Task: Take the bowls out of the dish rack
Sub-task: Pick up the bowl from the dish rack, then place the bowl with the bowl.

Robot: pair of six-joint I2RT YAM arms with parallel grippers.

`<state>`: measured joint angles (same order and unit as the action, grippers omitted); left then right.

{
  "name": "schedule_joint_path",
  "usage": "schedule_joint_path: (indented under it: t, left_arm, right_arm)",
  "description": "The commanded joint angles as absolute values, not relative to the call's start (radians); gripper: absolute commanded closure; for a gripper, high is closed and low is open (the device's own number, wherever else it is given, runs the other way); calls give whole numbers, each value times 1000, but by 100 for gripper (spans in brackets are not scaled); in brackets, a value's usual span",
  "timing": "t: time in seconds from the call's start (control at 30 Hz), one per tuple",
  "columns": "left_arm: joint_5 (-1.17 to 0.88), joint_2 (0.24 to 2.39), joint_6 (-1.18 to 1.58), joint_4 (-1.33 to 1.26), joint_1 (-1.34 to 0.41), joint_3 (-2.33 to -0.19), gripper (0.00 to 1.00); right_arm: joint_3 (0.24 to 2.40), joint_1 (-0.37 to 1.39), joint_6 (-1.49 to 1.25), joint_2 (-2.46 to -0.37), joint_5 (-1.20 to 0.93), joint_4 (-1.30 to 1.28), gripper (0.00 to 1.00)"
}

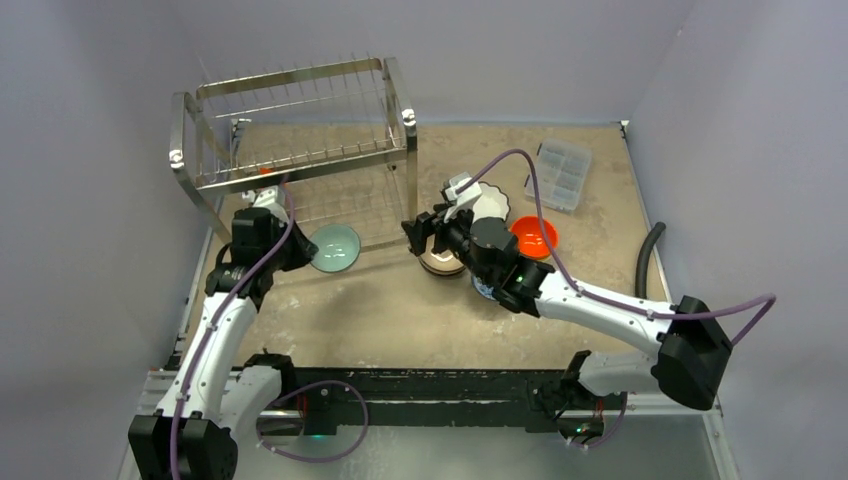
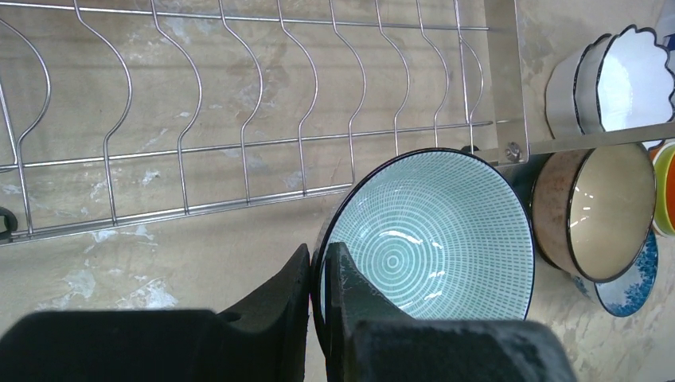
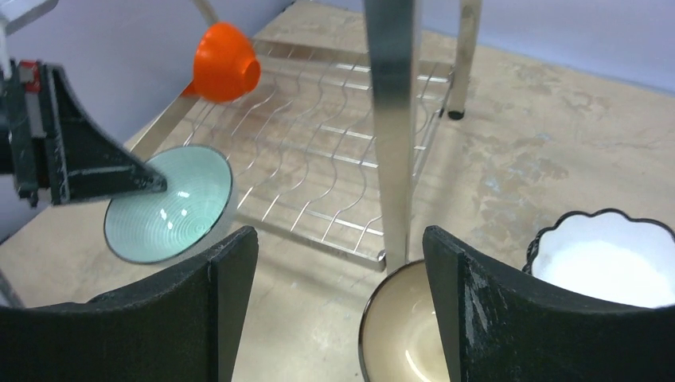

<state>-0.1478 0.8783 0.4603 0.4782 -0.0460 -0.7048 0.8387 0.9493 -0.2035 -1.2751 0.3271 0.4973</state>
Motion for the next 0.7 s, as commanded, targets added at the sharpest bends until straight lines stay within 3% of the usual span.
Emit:
schedule_joint_path:
  t: [0.0, 0.33, 0.67]
  left_arm:
    - [-196, 829, 401, 383, -49, -766, 100]
    - [-227, 789, 555, 199, -48, -603, 100]
    - [-199, 757, 569, 211, -48, -572, 100]
  right_arm:
    - [876, 953, -221, -1261, 227, 380, 21]
    - [865, 947, -214, -1386, 346, 596, 25]
    - [904, 937, -184, -1547, 482, 763, 51]
